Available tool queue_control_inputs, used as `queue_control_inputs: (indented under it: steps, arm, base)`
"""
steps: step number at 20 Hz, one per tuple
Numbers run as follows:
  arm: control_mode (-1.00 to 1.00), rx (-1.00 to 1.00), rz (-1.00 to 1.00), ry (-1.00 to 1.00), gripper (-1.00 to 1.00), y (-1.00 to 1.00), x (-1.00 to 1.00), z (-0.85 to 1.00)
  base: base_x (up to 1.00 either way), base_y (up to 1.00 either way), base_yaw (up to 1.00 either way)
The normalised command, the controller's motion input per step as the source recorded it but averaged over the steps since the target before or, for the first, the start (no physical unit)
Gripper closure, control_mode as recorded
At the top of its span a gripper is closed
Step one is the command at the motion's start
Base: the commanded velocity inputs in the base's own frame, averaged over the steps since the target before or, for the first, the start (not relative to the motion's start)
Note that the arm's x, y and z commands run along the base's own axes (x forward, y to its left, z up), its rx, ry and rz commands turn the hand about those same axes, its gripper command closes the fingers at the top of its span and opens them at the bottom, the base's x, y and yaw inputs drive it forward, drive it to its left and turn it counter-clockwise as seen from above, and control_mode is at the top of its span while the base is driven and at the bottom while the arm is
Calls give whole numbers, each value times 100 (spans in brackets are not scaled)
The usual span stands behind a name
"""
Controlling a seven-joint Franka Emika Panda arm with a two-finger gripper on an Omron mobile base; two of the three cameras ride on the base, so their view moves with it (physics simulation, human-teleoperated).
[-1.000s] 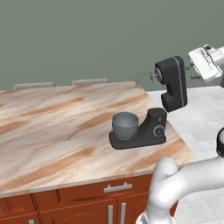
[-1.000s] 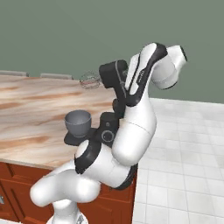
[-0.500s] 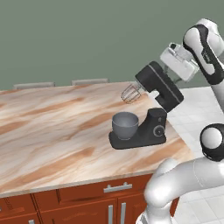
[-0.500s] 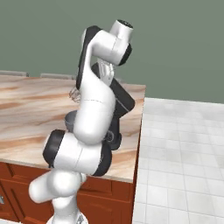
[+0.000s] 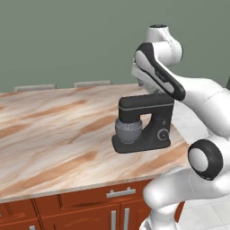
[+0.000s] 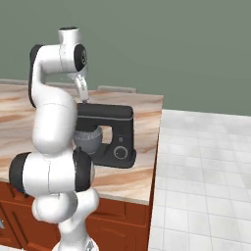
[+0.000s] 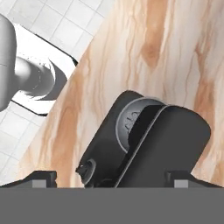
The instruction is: Close the stand mixer head.
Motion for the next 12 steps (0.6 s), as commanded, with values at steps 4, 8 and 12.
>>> queue_control_inputs:
  steps: [4, 8, 12]
  arm:
    - [-100, 2, 8, -23, -100, 24, -90, 0]
    - [-100, 12, 7, -14, -100, -4, -94, 0]
    - [-100, 3, 0, -7, -100, -2, -49, 0]
  base:
    - [0, 0, 0]
    - [0, 0, 0]
    - [0, 0, 0]
